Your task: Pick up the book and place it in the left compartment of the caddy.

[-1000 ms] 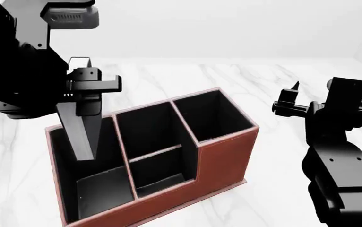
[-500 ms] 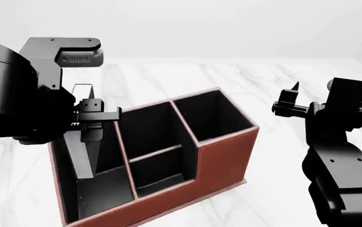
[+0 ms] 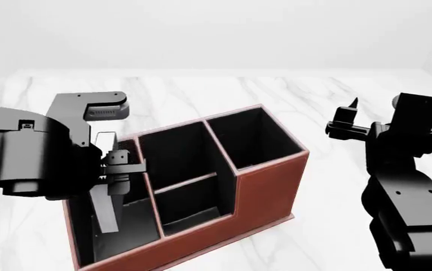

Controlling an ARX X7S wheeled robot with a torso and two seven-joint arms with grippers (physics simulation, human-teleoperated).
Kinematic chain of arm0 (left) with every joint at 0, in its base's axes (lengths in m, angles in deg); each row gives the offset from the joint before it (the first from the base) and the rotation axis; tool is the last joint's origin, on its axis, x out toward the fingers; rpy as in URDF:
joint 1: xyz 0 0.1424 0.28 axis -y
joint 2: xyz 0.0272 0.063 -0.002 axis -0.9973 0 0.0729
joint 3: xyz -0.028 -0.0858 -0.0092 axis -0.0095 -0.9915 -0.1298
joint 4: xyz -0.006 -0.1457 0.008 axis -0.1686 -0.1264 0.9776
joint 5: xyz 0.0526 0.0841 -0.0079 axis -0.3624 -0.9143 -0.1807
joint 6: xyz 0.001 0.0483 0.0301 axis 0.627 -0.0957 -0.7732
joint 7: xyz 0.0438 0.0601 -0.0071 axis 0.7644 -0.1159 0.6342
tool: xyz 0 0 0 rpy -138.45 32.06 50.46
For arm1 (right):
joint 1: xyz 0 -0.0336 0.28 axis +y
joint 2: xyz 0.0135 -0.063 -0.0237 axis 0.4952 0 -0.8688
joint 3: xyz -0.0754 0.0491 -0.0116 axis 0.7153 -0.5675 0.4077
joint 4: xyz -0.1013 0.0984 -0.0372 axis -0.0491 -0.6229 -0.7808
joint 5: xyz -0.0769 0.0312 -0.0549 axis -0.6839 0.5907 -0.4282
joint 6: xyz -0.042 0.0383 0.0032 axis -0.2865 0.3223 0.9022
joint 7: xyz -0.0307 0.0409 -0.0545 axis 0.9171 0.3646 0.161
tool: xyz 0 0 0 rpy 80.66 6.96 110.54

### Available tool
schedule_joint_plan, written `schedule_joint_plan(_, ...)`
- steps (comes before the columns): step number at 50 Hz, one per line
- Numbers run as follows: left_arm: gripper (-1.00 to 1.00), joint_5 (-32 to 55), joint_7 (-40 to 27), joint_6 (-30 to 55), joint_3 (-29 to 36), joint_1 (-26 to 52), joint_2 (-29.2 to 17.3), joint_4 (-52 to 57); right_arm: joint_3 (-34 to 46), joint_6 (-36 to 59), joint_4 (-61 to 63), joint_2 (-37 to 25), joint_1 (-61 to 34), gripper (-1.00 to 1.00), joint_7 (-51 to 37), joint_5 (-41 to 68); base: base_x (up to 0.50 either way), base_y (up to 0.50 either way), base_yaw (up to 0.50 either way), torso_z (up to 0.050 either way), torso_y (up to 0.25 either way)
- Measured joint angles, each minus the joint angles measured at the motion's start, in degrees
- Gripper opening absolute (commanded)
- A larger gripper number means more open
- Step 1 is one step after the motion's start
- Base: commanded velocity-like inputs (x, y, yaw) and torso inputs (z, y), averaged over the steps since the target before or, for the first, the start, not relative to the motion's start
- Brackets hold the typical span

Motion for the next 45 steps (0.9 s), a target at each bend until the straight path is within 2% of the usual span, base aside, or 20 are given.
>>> schedule_joint_plan(45,-1.00,-12.9,9.7,-6.7,4.3,-13.9,1.8,-5.2,-0.4,0.1,0.8,-0.6,0.6,1.00,-0.5,1.0,0.00,0.00,0.00,0.000,0.001)
